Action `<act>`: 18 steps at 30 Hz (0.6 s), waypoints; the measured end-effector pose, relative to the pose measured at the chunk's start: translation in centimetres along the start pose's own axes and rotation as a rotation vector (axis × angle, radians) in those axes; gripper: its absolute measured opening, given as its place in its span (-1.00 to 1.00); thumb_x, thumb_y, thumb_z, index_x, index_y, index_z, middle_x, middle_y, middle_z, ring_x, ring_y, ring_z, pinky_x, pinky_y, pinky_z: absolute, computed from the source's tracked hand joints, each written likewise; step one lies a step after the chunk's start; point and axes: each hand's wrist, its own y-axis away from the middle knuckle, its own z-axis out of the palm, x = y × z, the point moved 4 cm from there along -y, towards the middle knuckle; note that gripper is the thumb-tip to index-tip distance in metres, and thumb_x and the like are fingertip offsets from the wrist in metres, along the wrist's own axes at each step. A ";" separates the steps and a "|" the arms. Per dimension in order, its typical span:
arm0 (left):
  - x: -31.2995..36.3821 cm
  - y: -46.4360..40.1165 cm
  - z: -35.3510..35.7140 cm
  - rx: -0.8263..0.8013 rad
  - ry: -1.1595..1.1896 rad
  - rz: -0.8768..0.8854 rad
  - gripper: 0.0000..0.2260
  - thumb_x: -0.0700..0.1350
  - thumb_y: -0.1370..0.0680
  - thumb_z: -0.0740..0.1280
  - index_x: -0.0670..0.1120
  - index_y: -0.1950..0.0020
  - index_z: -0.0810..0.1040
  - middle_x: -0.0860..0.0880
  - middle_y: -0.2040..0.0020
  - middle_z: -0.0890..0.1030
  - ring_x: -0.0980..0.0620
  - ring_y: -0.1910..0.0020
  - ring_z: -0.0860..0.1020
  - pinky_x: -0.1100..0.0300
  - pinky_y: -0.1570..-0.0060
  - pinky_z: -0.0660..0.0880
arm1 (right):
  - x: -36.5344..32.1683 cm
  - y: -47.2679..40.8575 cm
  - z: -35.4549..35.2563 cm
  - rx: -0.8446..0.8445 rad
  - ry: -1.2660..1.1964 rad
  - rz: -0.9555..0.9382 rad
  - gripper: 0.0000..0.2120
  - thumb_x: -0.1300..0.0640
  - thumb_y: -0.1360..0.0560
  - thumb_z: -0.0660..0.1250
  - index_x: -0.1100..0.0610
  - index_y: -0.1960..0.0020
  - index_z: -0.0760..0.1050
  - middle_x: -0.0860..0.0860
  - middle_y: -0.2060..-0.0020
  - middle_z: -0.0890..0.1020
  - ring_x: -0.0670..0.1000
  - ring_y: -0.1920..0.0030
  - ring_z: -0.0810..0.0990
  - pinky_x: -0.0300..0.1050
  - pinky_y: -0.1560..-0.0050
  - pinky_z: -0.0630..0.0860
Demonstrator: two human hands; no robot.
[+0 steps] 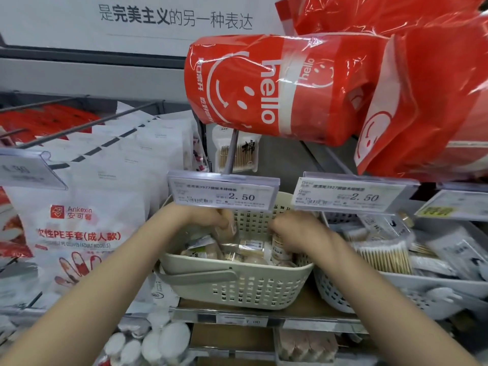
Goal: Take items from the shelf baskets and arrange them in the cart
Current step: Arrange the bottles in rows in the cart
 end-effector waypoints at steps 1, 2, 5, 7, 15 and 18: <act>-0.1 0.8 -0.4 0.035 0.113 0.020 -0.88 -0.15 -0.49 0.39 0.02 0.02 0.52 0.05 0.05 0.57 0.14 0.04 0.56 0.41 0.22 0.46 | 0.0 0.0 0.0 -0.008 -0.012 0.002 -0.67 0.20 -0.44 0.35 0.06 -0.21 0.52 0.01 -0.09 0.60 0.06 -0.09 0.54 -0.12 0.14 0.36; -0.1 1.7 -0.7 0.063 0.225 0.048 -0.88 -0.17 -0.50 0.39 0.03 0.05 0.51 0.06 0.08 0.57 0.24 0.11 0.57 0.47 0.30 0.44 | 0.0 -0.1 0.0 -0.017 -0.019 0.003 -0.67 0.19 -0.44 0.36 0.06 -0.20 0.52 0.01 -0.08 0.60 0.06 -0.08 0.54 -0.12 0.14 0.36; 0.3 4.6 -1.6 0.209 0.397 0.210 -0.82 -0.20 -0.49 0.38 0.09 0.11 0.50 0.10 0.15 0.58 0.46 0.26 0.53 0.55 0.34 0.42 | -0.4 -0.2 -0.4 0.009 -0.075 -0.023 -0.74 0.18 -0.44 0.34 0.09 -0.12 0.53 0.02 -0.03 0.60 0.05 -0.03 0.55 -0.14 0.16 0.38; 0.6 6.1 -1.7 0.358 0.415 0.278 -0.93 0.03 -0.44 0.41 0.15 0.14 0.55 0.12 0.16 0.64 0.40 0.17 0.56 0.44 0.23 0.46 | -1.1 -0.5 -0.9 0.017 -0.193 -0.071 -0.78 0.15 -0.48 0.32 0.09 -0.12 0.52 0.02 -0.03 0.60 0.05 -0.02 0.56 -0.11 0.12 0.46; -1.1 6.8 -1.1 0.845 0.426 0.165 -0.93 0.06 -0.35 0.35 0.18 0.31 0.48 0.23 0.42 0.54 0.29 0.38 0.47 0.44 0.48 0.32 | -8.7 -4.1 -1.3 -0.276 -0.505 -0.313 -0.46 -0.05 -0.56 0.28 0.14 -0.45 0.29 0.11 -0.25 0.52 0.07 -0.07 0.57 -0.05 -0.06 0.53; -1.6 6.6 -0.9 0.877 0.374 0.164 -0.84 0.11 -0.30 0.34 0.10 0.32 0.41 0.24 0.41 0.55 0.31 0.38 0.48 0.50 0.49 0.31 | -10.6 -5.4 -0.5 -0.252 -0.578 -0.299 -0.55 -0.04 -0.56 0.28 0.20 -0.34 0.39 0.16 -0.14 0.58 0.11 -0.04 0.56 -0.02 -0.11 0.52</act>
